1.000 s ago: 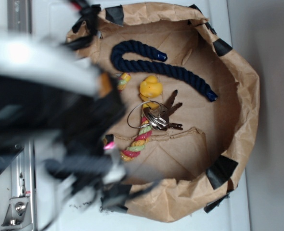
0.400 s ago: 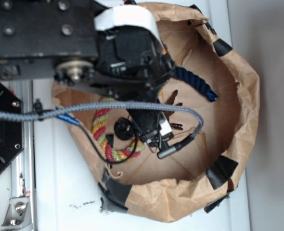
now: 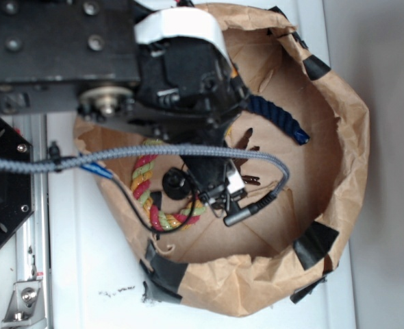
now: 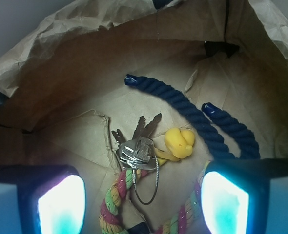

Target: Grab the silver keys.

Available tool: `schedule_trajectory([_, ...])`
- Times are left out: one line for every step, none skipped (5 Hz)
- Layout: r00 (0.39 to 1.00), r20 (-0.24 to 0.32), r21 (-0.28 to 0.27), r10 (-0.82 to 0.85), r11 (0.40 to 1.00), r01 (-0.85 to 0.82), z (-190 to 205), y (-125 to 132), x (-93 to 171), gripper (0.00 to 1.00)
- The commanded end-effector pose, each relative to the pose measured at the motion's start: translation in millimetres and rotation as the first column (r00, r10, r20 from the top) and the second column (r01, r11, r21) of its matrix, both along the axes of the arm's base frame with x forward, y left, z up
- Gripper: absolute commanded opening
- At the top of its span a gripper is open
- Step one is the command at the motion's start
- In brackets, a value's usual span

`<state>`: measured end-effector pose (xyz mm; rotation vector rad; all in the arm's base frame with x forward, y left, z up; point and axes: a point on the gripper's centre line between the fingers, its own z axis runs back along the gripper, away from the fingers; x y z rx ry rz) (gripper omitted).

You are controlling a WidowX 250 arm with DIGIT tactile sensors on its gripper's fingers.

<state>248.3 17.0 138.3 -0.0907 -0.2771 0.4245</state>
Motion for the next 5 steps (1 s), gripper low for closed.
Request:
schedule_trajectory([1.000,0.030,0.005,0.009,1.000,-0.009,10,8,2,1.00])
schedule_trajectory([1.000,0.030,0.005,0.009,1.000,-0.009,10,8,2,1.00])
schedule_trajectory([0.992,0.059,-0.013,-0.114,0.993,0.115,-19,14,-10,1.00])
schedule_trajectory([0.984,0.031,-0.056,-0.174,0.983,0.175,-33,14,-15,1.00])
schedule_trajectory([0.983,0.019,-0.057,-0.180,0.982,0.181,-45,16,-16,1.00])
